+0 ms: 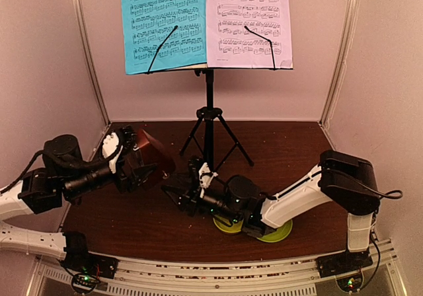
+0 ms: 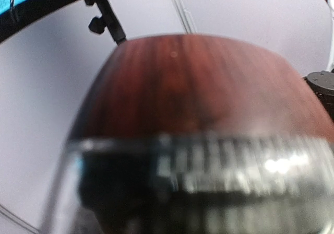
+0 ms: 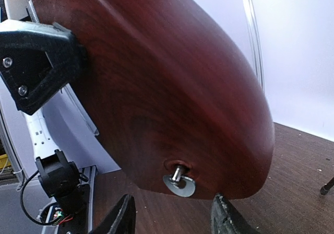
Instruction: Set up the instrument practice props
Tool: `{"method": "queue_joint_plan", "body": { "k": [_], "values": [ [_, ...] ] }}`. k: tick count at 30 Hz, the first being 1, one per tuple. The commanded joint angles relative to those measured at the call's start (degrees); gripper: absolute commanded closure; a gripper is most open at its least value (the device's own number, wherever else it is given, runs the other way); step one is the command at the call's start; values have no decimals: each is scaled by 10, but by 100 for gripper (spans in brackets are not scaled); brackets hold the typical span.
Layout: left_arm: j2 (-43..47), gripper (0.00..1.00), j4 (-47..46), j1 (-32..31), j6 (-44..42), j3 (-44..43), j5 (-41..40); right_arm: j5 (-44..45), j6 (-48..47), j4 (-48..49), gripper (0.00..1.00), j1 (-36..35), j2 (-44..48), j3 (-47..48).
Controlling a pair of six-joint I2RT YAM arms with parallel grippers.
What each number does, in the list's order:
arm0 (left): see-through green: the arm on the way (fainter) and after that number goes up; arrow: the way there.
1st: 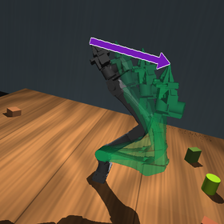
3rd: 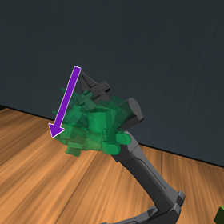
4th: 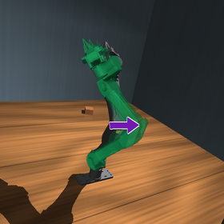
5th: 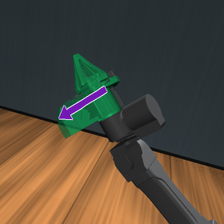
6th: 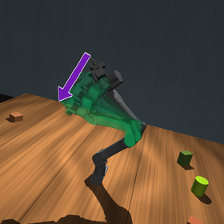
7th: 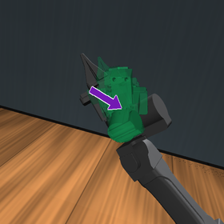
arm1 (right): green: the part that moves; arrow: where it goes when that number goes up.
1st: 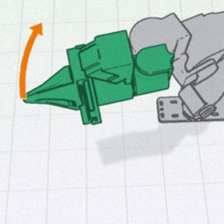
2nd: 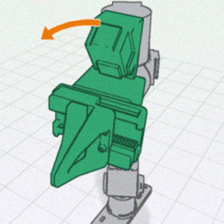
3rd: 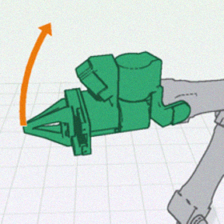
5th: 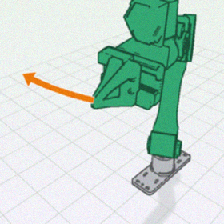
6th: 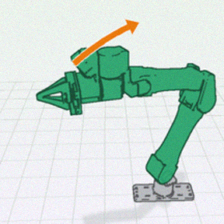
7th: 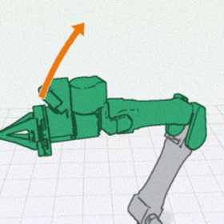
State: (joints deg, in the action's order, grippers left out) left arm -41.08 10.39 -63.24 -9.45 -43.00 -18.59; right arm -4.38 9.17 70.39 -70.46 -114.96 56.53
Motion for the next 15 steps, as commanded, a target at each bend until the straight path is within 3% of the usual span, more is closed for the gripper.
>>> {"method": "queue_joint_plan", "body": {
  "k": [1,15],
  "values": [
    [28,88,-131,-6,-130,-11,63,-42,41,16,50,2,22,-1],
    [51,89,-94,-7,-223,-32,185,-56,67,57,52,10,41,-12]
  ]
}}
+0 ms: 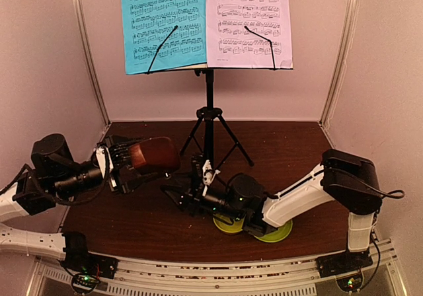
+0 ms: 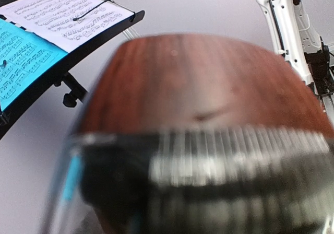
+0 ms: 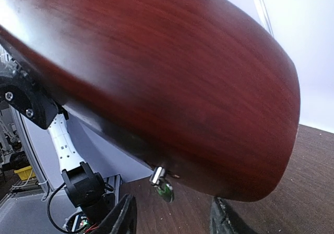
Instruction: Set up the instrument practice props
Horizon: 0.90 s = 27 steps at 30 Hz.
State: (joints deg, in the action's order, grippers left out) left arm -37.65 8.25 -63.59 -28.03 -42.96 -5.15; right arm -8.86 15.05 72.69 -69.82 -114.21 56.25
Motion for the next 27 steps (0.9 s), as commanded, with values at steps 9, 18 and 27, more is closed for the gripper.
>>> {"method": "queue_joint_plan", "body": {
  "k": [9,18,27],
  "values": [
    [5,90,-64,-4,-46,-37,55,-28,10,44,56,4,60,-18],
    [6,91,-71,-4,-46,-33,49,-52,19,54,59,4,74,-15],
    [-6,91,-76,-4,-49,-34,13,-69,27,51,66,4,79,-10]
  ]
}}
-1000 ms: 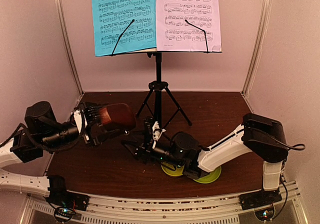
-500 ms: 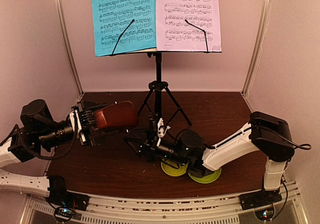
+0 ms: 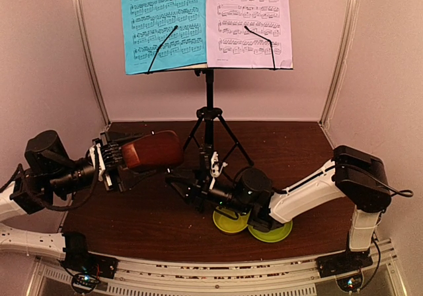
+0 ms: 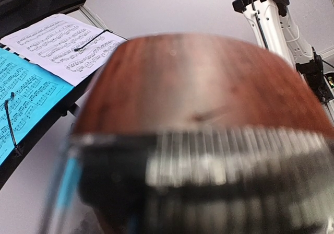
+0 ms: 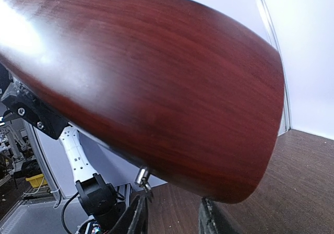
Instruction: Set up the instrument practice props
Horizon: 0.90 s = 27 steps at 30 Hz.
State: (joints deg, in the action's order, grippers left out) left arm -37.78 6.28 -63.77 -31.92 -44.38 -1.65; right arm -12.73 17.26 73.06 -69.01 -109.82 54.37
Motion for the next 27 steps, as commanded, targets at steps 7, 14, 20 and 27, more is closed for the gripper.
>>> {"method": "queue_joint_plan", "body": {
  "k": [7,14,20,27],
  "values": [
    [6,92,-61,-2,-21,-20,-39,-16,18,55,62,-5,19,-6],
    [9,92,-50,-2,-38,-26,-32,-14,27,58,63,-4,11,-19],
    [7,92,-49,-2,-41,-29,-19,-18,29,55,63,-4,9,-17],
    [26,92,-57,-2,-40,-30,3,-10,30,58,61,-4,2,-28]
  ]
}}
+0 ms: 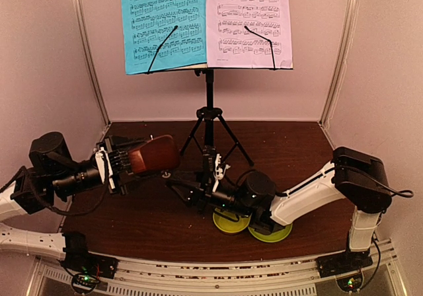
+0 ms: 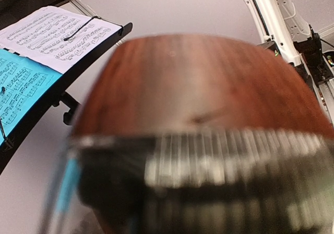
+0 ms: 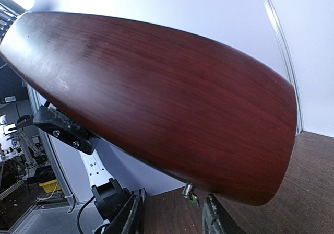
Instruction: Set up the instrument practice props
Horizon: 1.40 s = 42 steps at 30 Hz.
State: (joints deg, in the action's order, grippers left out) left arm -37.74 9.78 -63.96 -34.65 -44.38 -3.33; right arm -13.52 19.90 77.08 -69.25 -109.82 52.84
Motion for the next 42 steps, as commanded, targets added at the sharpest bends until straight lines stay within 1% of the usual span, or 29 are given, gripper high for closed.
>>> {"method": "queue_joint_plan", "body": {
  "k": [1,19,27,34,42],
  "values": [
    [28,92,-92,0,-14,-31,22,-2,3,17,61,-2,2,-13],
    [14,92,-99,0,-3,-44,54,-7,-5,4,61,-2,-4,14],
    [4,92,-104,0,-3,-39,60,-19,4,14,62,-2,8,22],
    [5,92,-104,0,-3,-38,64,-13,18,27,63,-2,18,18],
    [8,92,-103,0,-1,-39,75,-3,66,54,70,-2,20,21]
  ]
}}
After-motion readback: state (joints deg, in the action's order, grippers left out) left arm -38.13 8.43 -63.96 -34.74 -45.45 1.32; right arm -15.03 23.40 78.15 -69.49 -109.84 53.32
